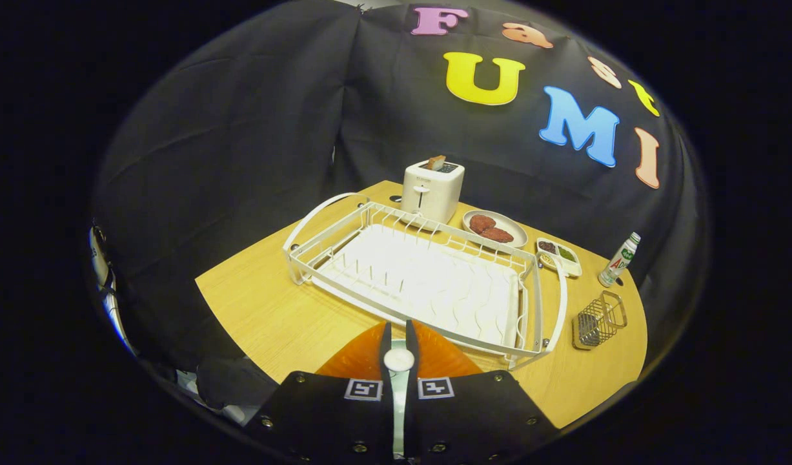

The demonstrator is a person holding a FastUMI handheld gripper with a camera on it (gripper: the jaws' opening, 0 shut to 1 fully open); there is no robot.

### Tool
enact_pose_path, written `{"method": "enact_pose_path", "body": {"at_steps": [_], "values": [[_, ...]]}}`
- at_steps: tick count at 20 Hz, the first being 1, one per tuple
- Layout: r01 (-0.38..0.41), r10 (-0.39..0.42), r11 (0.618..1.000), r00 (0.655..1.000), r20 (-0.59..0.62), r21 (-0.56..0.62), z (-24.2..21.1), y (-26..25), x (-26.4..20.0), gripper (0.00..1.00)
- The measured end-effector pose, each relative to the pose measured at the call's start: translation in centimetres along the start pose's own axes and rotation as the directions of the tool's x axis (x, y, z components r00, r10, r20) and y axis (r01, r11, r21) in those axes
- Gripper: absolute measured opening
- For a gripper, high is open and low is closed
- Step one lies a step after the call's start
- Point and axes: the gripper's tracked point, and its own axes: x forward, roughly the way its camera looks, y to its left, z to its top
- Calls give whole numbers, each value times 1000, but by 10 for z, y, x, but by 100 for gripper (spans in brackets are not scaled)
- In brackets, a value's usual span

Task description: Take the plate from the dish rack, then take the spoon from the basket and place it into the plate.

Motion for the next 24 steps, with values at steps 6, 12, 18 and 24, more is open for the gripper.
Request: {"method": "enact_pose_path", "body": {"at_steps": [6,12,18,24], "values": [[-31,32,998,999,10,-63,6,6,4,8],[-4,5,997,1000,17,-83,5,-15,-8,26],[23,-21,997,999,38,-73,16,-35,-15,41],[34,-31,999,998,60,-41,25,-50,-25,41]]}}
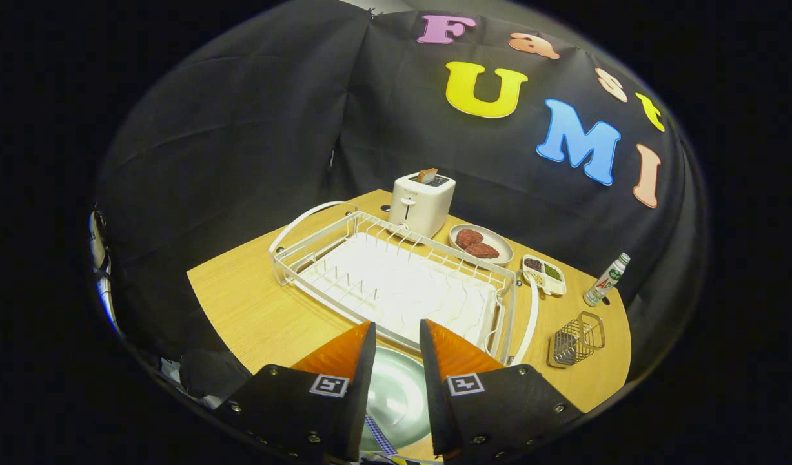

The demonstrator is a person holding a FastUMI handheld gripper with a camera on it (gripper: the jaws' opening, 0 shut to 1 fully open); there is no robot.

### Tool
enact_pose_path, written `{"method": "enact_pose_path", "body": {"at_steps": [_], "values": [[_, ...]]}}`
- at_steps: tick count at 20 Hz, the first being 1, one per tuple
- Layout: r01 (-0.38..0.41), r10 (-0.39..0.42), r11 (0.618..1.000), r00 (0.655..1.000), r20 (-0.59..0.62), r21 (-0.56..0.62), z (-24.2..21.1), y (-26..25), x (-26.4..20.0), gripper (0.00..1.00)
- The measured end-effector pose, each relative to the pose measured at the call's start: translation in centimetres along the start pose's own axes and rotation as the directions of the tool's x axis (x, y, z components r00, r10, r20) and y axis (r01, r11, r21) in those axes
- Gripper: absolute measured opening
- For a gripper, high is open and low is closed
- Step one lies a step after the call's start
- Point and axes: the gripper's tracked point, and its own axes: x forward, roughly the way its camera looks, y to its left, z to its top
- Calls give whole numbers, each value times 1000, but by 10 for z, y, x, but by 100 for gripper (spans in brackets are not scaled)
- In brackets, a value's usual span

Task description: Take the plate from the dish rack, then take the spoon from the basket and place it into the plate.

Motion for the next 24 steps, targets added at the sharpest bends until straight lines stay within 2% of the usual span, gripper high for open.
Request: {"method": "enact_pose_path", "body": {"at_steps": [4,7,9,14,18,24], "values": [[79,-80,997,992,100,17,35,-37,-28,41],[143,-152,988,970,192,60,73,-72,-56,41],[189,-209,977,947,246,100,100,-99,-77,41],[323,-368,929,860,353,181,150,-174,-132,40],[397,-465,884,803,373,246,162,-220,-164,41],[418,-505,860,781,368,292,155,-255,-184,41]]}}
